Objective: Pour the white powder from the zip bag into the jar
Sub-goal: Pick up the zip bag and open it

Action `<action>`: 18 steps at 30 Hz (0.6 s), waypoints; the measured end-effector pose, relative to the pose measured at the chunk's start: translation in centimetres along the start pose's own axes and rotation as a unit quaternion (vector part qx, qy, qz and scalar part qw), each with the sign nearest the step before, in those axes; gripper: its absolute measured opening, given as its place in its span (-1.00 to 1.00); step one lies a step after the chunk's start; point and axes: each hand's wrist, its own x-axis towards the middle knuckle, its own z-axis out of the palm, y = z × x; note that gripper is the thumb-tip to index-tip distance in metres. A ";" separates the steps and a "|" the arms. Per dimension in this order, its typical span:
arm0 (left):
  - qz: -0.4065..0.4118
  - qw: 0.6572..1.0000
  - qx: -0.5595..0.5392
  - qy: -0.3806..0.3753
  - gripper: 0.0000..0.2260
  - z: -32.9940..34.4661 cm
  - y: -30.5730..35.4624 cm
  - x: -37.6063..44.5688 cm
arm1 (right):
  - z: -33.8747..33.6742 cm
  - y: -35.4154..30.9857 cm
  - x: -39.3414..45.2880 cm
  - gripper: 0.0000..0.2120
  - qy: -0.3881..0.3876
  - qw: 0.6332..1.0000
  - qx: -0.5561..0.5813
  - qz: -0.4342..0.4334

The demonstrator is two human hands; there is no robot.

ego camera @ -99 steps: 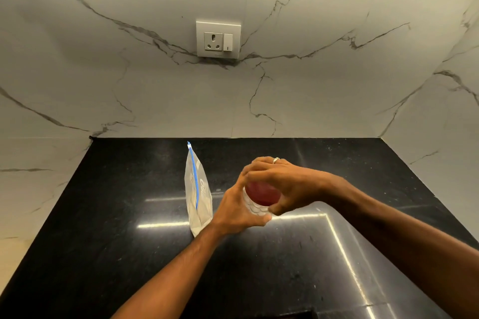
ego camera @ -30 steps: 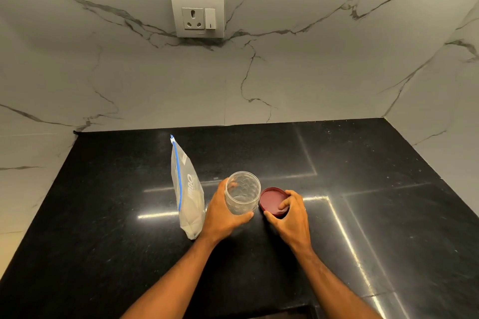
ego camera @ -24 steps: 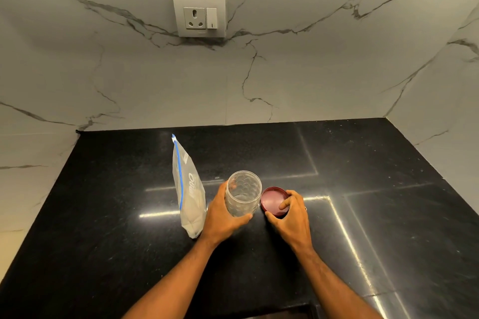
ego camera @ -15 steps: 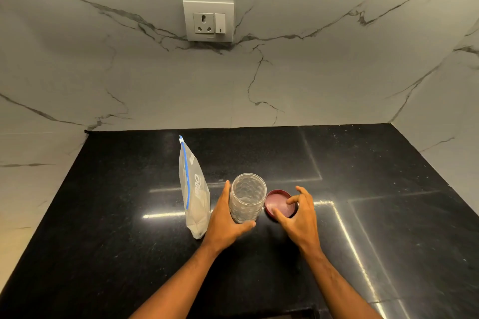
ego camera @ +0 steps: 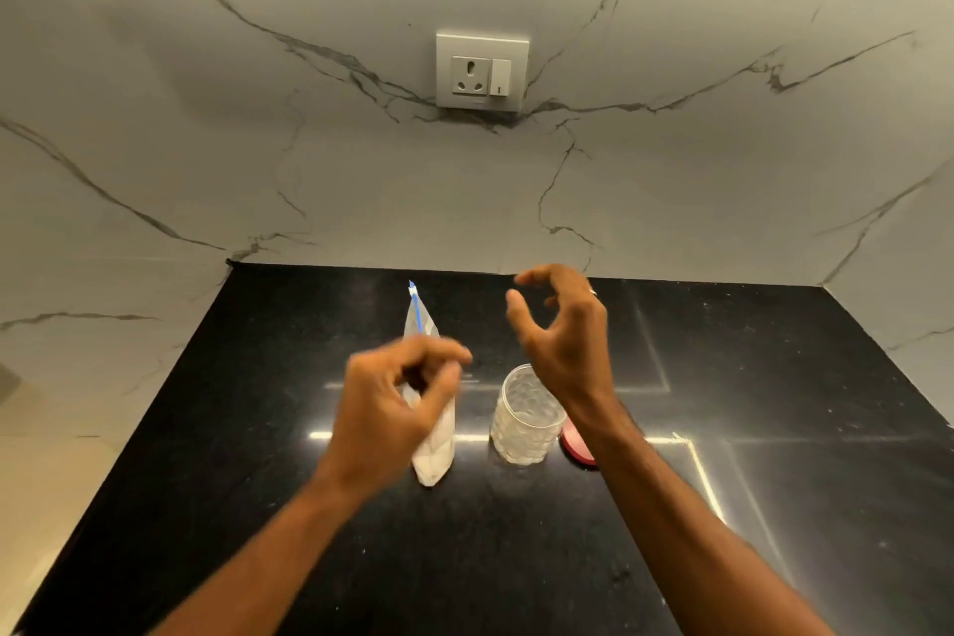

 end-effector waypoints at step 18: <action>-0.137 0.978 -0.115 -0.105 -0.83 -2.1 -12.4 10.8 | 9.0 -2.6 2.7 -0.76 -0.220 0.960 -0.117 0.125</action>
